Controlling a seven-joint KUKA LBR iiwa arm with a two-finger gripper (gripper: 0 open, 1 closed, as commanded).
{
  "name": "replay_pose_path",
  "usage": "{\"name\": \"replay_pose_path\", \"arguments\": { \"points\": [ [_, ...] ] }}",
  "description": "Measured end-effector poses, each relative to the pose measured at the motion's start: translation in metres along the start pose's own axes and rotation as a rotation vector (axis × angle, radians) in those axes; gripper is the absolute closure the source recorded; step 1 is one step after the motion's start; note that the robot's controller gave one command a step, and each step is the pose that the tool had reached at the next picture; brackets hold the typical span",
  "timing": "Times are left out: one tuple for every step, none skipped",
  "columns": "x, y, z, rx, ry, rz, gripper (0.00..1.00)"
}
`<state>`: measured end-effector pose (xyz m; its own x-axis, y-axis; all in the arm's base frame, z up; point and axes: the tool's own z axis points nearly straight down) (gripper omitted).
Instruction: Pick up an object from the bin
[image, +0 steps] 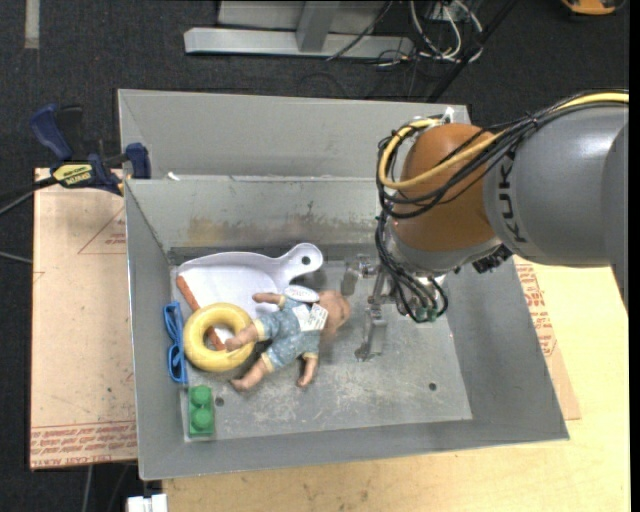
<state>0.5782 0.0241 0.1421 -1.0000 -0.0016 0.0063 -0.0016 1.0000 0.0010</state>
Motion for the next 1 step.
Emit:
{"name": "replay_pose_path", "arguments": {
  "points": [
    [-0.0015, -0.0001, -0.0048, 0.0, -0.007, 0.001, 0.0]
  ]
}}
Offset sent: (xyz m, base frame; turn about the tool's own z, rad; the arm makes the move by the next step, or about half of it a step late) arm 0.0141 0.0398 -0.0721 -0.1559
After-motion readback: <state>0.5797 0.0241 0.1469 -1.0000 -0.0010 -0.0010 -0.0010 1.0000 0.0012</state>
